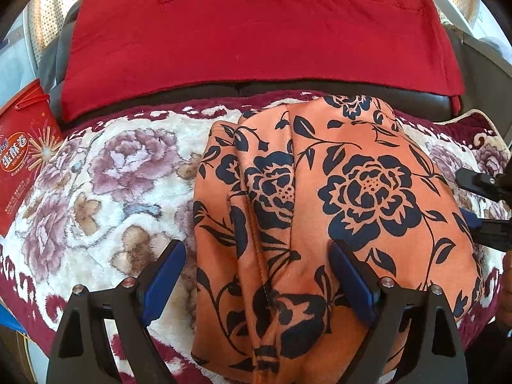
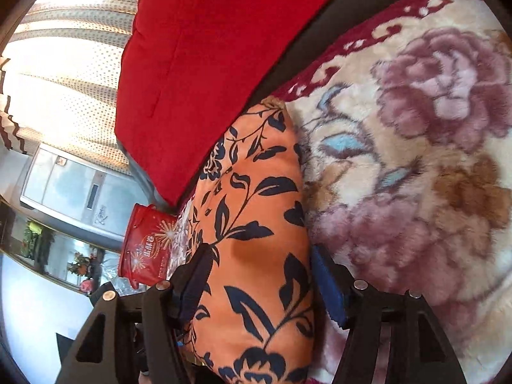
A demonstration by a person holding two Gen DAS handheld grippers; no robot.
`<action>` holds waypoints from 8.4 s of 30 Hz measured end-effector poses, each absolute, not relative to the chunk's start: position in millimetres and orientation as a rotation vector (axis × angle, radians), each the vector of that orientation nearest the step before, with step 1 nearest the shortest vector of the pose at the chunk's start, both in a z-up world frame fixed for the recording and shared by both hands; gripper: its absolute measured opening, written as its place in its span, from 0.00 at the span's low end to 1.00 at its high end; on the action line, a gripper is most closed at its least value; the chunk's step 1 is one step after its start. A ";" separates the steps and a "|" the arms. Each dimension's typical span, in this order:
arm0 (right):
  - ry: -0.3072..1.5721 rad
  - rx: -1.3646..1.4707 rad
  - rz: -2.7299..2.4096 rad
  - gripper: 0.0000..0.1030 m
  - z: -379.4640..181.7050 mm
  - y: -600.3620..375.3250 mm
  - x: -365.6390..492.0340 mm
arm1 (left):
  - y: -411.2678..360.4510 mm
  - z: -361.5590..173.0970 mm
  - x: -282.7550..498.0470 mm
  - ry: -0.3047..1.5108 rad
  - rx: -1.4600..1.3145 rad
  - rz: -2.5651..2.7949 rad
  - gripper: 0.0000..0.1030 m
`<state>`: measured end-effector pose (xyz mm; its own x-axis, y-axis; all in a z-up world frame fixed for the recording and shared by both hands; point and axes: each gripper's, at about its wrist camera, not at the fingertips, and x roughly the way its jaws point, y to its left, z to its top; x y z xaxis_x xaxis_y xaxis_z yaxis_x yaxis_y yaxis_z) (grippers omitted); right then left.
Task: Fold small clothes
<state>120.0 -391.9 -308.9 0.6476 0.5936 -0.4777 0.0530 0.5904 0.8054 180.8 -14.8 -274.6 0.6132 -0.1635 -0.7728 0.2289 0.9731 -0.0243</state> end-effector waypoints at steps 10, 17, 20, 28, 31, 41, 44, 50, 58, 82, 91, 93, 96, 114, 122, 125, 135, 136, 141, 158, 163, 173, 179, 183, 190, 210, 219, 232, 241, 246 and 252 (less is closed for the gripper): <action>0.858 0.884 0.385 0.67 -320.0 -375.4 142.5 | -12.0 -277.8 193.7 0.904 0.041 -0.240 0.90; 0.851 0.848 0.396 0.68 -320.7 -368.2 148.5 | -12.9 -280.8 197.4 0.903 0.038 -0.235 0.90; 0.850 0.812 0.409 0.68 -318.6 -362.2 148.4 | -13.3 -281.0 196.5 0.905 0.032 -0.231 0.90; 0.843 0.693 0.401 0.66 -312.6 -345.6 145.1 | 5.6 -285.5 211.1 0.980 -0.106 -0.328 0.90; 0.844 0.696 0.403 0.66 -313.7 -344.6 145.5 | 19.8 -283.9 215.7 0.992 -0.220 -0.407 0.90; 0.855 0.723 0.428 0.66 -322.2 -349.3 145.7 | 30.9 -302.7 230.6 1.106 -0.409 -0.540 0.90; 0.854 0.727 0.432 0.66 -323.3 -350.8 144.8 | 41.6 -311.0 234.3 1.139 -0.456 -0.483 0.90; 0.848 0.734 0.431 0.66 -325.1 -351.3 141.1 | 46.4 -327.5 237.4 1.205 -0.610 -0.582 0.90; 0.839 0.731 0.426 0.66 -324.1 -350.2 137.6 | 43.1 -328.7 235.5 1.173 -0.642 -0.566 0.59; 0.576 0.406 0.289 0.43 -255.4 -352.4 78.2 | -54.6 -238.2 182.8 0.850 -0.273 -0.646 0.46; 0.564 0.437 0.198 0.42 -262.4 -410.5 49.4 | -133.9 -247.0 161.3 0.882 -0.050 -0.599 0.45; 0.617 0.445 0.173 0.42 -275.2 -418.3 52.8 | -139.3 -252.4 162.9 0.892 0.001 -0.512 0.46; 0.688 0.510 0.152 0.43 -296.3 -429.3 62.0 | -143.9 -260.8 166.4 0.914 0.038 -0.428 0.52; 0.682 0.491 0.049 0.57 -279.3 -444.3 48.9 | -151.4 -263.4 149.9 0.852 0.152 -0.331 0.76; 0.460 0.410 0.010 0.57 -240.7 -449.2 3.3 | -150.6 -266.5 149.3 0.846 0.166 -0.326 0.79; 0.498 0.394 0.058 0.57 -243.4 -437.8 12.7 | -149.4 -267.7 149.5 0.846 0.162 -0.329 0.80; 0.699 0.244 0.031 0.58 -275.9 -402.5 47.2 | -144.5 -272.7 155.3 0.858 0.147 -0.331 0.88; 0.698 0.251 0.031 0.58 -276.1 -403.3 46.7 | -144.5 -272.4 155.1 0.859 0.149 -0.332 0.88; 0.676 0.282 0.017 0.58 -270.6 -408.0 38.7 | -143.9 -266.5 152.2 0.879 0.154 -0.318 0.88; 0.436 0.283 -0.042 0.58 -225.5 -381.2 -59.8 | -119.2 -148.0 70.2 0.577 0.191 -0.156 0.90; 0.414 0.266 -0.048 0.60 -209.6 -369.3 -88.8 | -111.8 -127.4 48.7 0.537 0.160 -0.133 0.91; 0.377 0.200 -0.051 0.68 -149.1 -339.7 -124.2 | -90.6 -90.6 9.0 0.414 0.110 -0.100 0.91; 0.415 0.127 -0.044 0.68 -127.4 -314.6 -135.9 | -79.4 -71.3 -13.9 0.337 0.081 -0.074 0.99; 0.383 0.098 -0.041 0.68 -112.6 -303.6 -152.7 | -73.9 -60.2 -26.4 0.302 0.084 -0.077 0.99; 0.340 0.128 -0.064 0.68 -88.6 -304.1 -177.8 | -61.4 -42.5 -47.7 0.265 0.049 -0.085 0.99; 0.303 0.166 -0.021 0.70 -48.0 -291.8 -229.4 | -33.3 -10.3 -93.4 0.212 0.025 -0.058 0.99; 0.309 0.165 -0.006 0.70 -45.5 -287.4 -233.5 | -24.0 -4.6 -100.9 0.200 0.022 -0.040 0.99; 0.348 0.154 0.007 0.70 -44.8 -274.0 -230.1 | -10.3 3.7 -110.3 0.173 0.012 -0.025 0.99; 0.334 0.138 0.008 0.70 -37.1 -268.6 -234.0 | -7.3 8.0 -114.0 0.170 0.009 -0.042 0.99; 0.332 0.136 0.003 0.70 -34.9 -270.2 -232.8 | -5.1 10.2 -114.4 0.165 0.003 -0.047 0.99; 0.338 0.121 -0.017 0.70 -35.2 -268.5 -230.5 | -4.5 10.2 -113.8 0.164 -0.004 -0.058 0.99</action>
<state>-230.5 -268.5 -35.2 0.9434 0.0034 -0.3318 0.0371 0.9926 0.1156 -113.8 -4.5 10.2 0.9850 -0.0577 -0.1628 0.0571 0.9983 -0.0082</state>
